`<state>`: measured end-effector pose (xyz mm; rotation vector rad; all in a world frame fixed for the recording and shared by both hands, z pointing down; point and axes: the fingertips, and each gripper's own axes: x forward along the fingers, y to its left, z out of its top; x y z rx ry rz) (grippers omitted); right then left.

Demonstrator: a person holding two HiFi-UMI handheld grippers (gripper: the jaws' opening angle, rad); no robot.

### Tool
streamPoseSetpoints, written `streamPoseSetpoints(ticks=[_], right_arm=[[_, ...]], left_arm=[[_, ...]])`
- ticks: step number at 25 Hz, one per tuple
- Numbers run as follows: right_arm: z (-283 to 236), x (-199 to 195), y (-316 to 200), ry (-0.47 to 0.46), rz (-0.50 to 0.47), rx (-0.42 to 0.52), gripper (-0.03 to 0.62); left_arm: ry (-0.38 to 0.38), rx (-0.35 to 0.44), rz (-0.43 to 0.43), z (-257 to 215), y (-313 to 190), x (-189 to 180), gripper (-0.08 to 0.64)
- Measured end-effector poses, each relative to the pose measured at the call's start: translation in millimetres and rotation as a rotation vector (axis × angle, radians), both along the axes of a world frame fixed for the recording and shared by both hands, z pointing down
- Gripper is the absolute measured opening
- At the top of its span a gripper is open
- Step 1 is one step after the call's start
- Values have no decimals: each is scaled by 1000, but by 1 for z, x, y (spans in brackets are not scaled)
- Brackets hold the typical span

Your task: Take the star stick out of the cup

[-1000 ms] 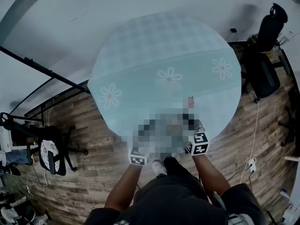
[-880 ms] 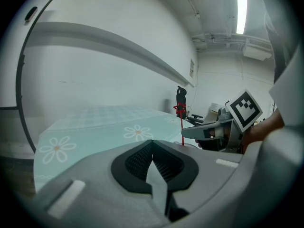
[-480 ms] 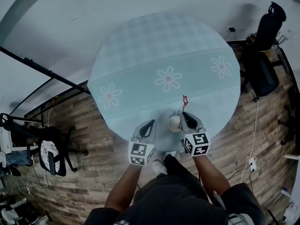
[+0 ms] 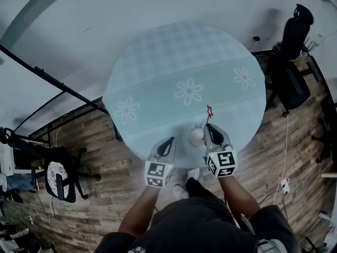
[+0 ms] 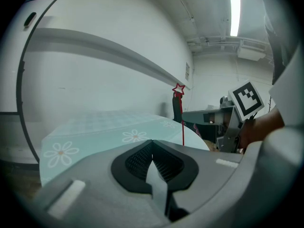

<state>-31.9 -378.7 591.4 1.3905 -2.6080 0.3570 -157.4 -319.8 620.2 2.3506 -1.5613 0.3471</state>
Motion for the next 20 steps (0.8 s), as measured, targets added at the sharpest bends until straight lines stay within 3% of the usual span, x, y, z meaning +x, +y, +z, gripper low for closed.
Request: streamPoseSetpoints(ticks=[20], right_arm=[[-162,-5,70,-89,-10,288,21]], left_arm=[[92,256,-69,-141,25,-16,6]])
